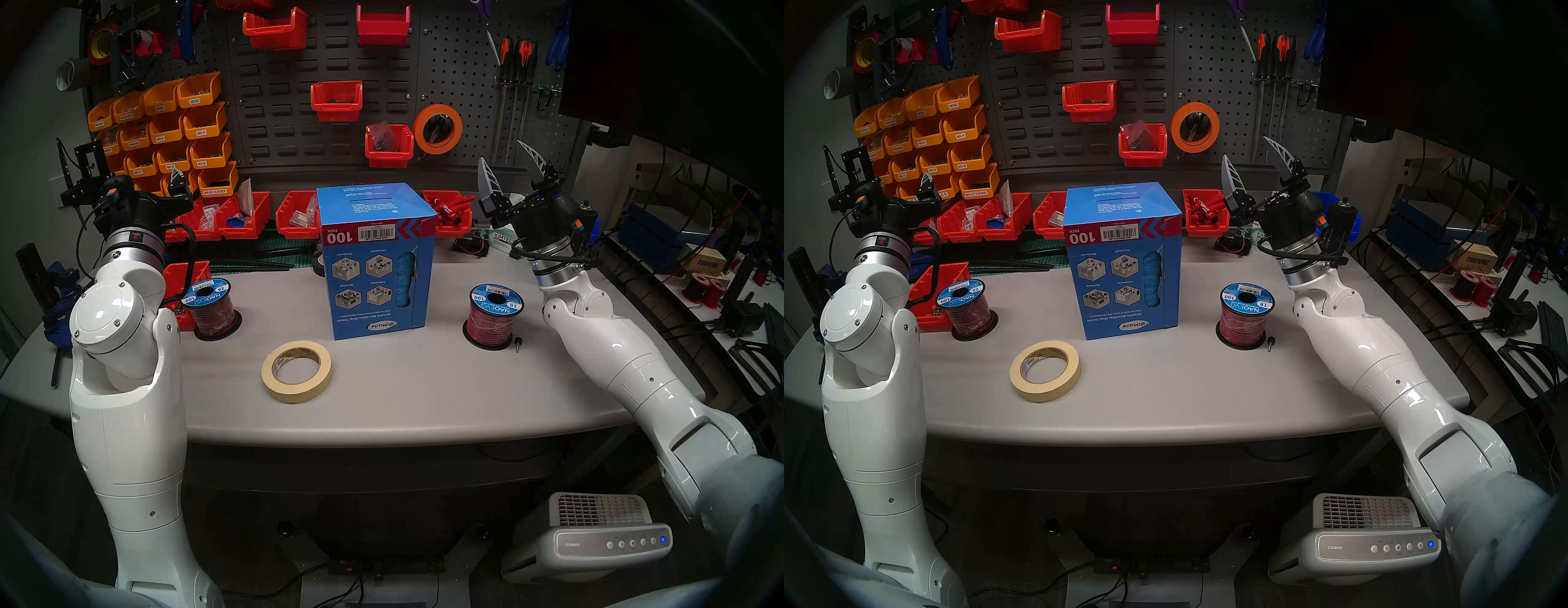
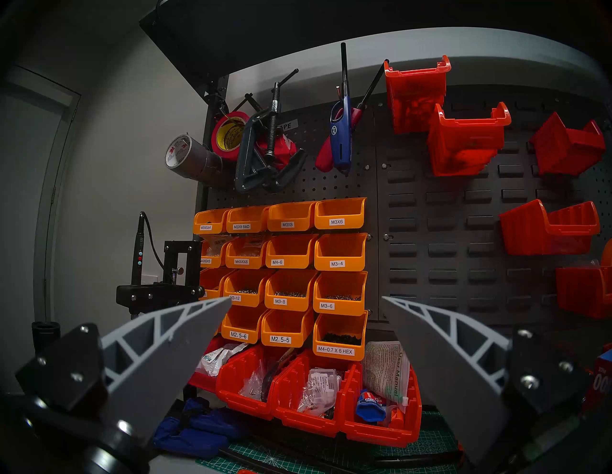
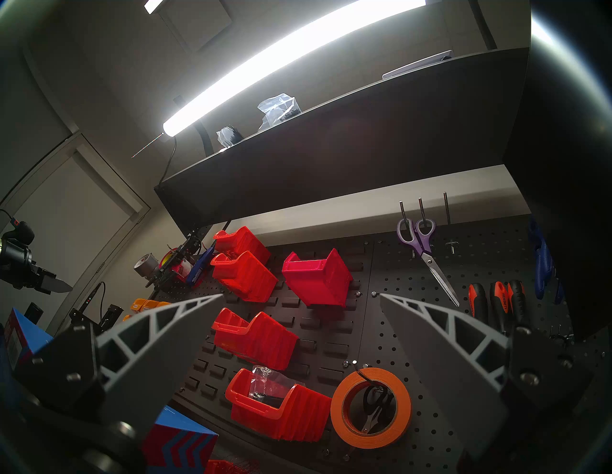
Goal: Take out a shop towel
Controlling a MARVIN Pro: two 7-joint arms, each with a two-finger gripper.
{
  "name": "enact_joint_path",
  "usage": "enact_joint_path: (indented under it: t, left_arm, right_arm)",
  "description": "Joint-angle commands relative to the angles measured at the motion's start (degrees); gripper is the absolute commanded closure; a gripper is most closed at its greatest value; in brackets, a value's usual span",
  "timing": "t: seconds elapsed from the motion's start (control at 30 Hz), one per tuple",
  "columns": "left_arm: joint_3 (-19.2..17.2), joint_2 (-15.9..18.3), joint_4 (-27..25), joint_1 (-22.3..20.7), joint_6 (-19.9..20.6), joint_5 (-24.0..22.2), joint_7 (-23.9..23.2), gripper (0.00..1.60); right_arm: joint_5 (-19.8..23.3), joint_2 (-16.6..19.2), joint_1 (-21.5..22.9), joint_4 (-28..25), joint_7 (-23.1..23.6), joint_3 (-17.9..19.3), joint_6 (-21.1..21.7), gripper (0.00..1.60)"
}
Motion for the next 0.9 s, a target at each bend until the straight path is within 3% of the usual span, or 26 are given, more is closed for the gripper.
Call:
enact_joint_path:
  t: [0.0,0.27,0.47,0.87]
  left_arm:
    - [0.8,0.4,-2.5,0.1,-1.0,-0.6,-1.5,0.0]
    - [0.8,1.3,-4.9,-0.7,-0.6,-3.0,-4.1,0.0]
    - [-0.8,3.2,-5.8,-1.9,0.0,-5.4,-7.1,0.0]
    - [-6.9,7.0,-3.8,-6.6,4.3,-15.6,-16.0,0.0]
  right_arm:
    - [0.3,1.4,0.8,-4.1,-1.5,0.9,2.2,0.0]
    - [-2.5,3.5,3.9,-9.5,-0.3,1.0,4.3,0.0]
    - [-1.6,4.8,4.5,-13.0,0.3,2.0,6.2,0.0]
    - [2.4,11.2,-4.5,-22.9,-1.8,3.3,10.0,0.0]
